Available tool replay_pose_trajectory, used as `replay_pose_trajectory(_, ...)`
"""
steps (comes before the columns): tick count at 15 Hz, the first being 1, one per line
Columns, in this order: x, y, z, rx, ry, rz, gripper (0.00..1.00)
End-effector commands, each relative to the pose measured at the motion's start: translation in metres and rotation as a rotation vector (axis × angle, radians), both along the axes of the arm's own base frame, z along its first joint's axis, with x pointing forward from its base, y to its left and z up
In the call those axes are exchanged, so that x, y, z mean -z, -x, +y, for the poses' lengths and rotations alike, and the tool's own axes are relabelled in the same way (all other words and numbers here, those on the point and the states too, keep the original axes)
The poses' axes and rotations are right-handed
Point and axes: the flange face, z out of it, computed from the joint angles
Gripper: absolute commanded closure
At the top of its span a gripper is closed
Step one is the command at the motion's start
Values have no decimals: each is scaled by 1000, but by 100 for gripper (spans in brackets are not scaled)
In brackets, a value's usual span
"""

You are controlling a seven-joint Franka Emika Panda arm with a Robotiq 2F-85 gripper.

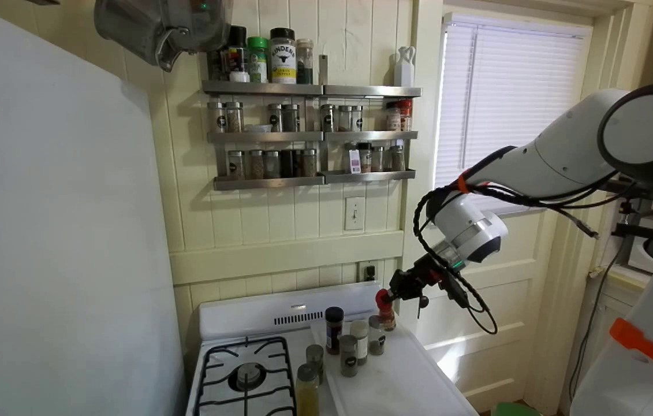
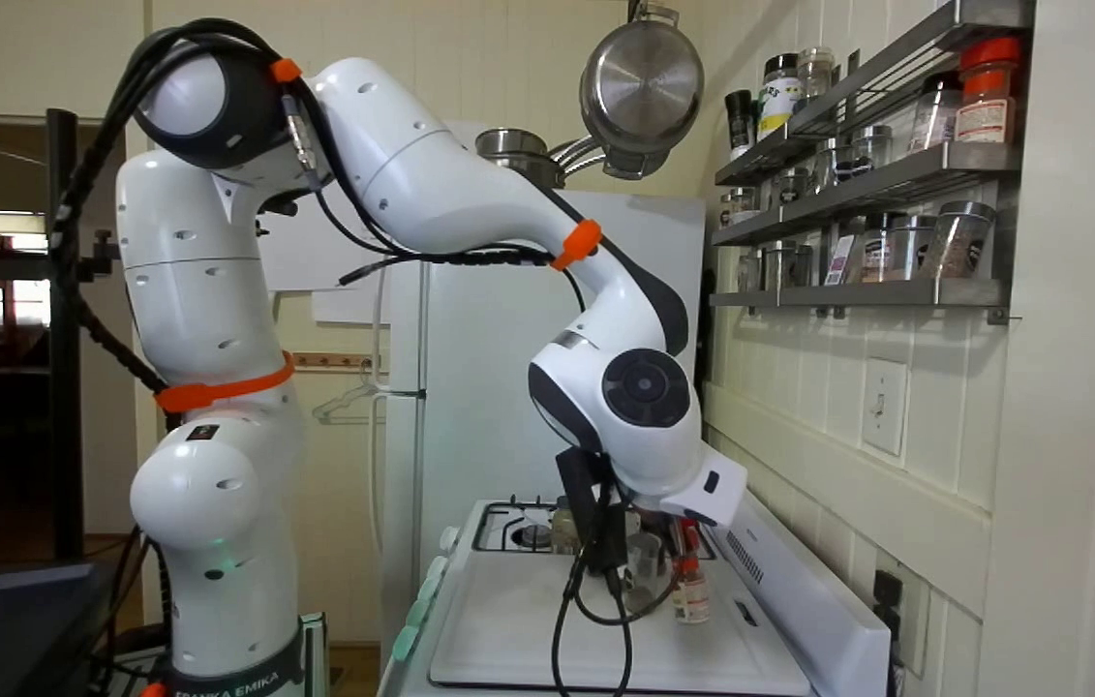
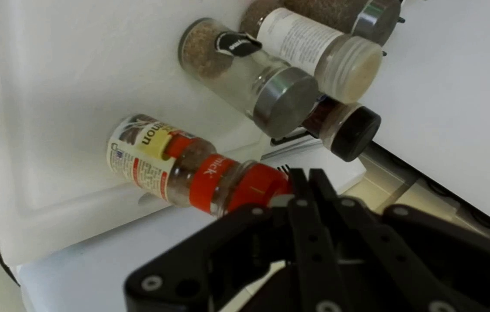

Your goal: Close the lid on the red container.

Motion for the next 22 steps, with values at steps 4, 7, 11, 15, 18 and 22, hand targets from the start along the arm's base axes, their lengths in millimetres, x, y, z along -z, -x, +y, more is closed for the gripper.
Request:
replay_pose_trajectory(4,5,9,2,-23,-86,-73,99)
replay_pose_trajectory(7,10,10,0,-26,-100,-49,99)
replay_pose_trajectory(11,17,11,-3,-35,-134,-53,99)
replay_pose_trajectory(15,21,14,-4,-46,-179,-60,99)
replay_pose_trajectory(18,23,16,-6,-49,-208,-71,99)
replay_pose_trajectory(22,27,18,-9,-46,-245,-78,99)
